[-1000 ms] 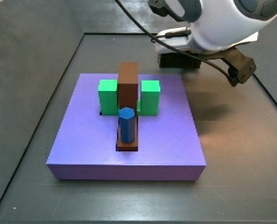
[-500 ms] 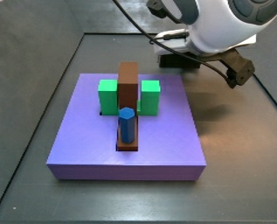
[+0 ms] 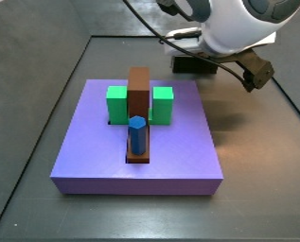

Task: Pick up the red object. Move up. Place the red object on the fixture. Regrasp the red object. Move to above the board. Insert the red object.
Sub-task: Move to above the board.

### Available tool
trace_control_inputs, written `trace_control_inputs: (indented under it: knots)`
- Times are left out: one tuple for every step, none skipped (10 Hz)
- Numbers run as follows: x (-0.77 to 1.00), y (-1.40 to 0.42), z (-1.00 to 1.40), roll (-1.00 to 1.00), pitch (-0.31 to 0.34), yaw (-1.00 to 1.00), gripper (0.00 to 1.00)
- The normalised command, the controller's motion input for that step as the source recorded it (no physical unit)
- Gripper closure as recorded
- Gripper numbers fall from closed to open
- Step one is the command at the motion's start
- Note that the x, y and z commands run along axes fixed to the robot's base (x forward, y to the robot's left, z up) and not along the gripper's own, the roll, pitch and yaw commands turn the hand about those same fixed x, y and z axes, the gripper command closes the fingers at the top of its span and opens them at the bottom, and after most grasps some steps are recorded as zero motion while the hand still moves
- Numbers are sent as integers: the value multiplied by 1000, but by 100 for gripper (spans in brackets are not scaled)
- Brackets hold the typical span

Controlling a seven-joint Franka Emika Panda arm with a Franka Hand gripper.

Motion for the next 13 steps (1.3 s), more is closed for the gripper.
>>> trace_control_inputs:
  knots:
    - [0, 0, 1400, 0, 0, 0, 100]
    - [-15, -10, 1400, -47, 48, -20, 100]
    - [-47, 3, 1400, -122, 40, -31, 100]
    - [-41, 11, 1400, -82, 35, -5, 100]
    - [-30, -7, 1400, -48, 56, 3, 100]
    - [-32, -14, 1400, -9, 59, 9, 100]
    - [-32, -13, 1400, 0, 53, 21, 100]
    - [-11, -10, 882, -17, 57, 26, 100]
    - [9, -10, 517, -5, 60, 32, 100]
    - [24, -22, 274, 15, 68, 43, 100]
    - [-1077, -1400, 293, -1000, 146, -164, 100]
    - [-1102, -1400, 300, -1000, 138, -164, 100]
    - [-1187, -1400, 309, -1000, 127, -152, 100]
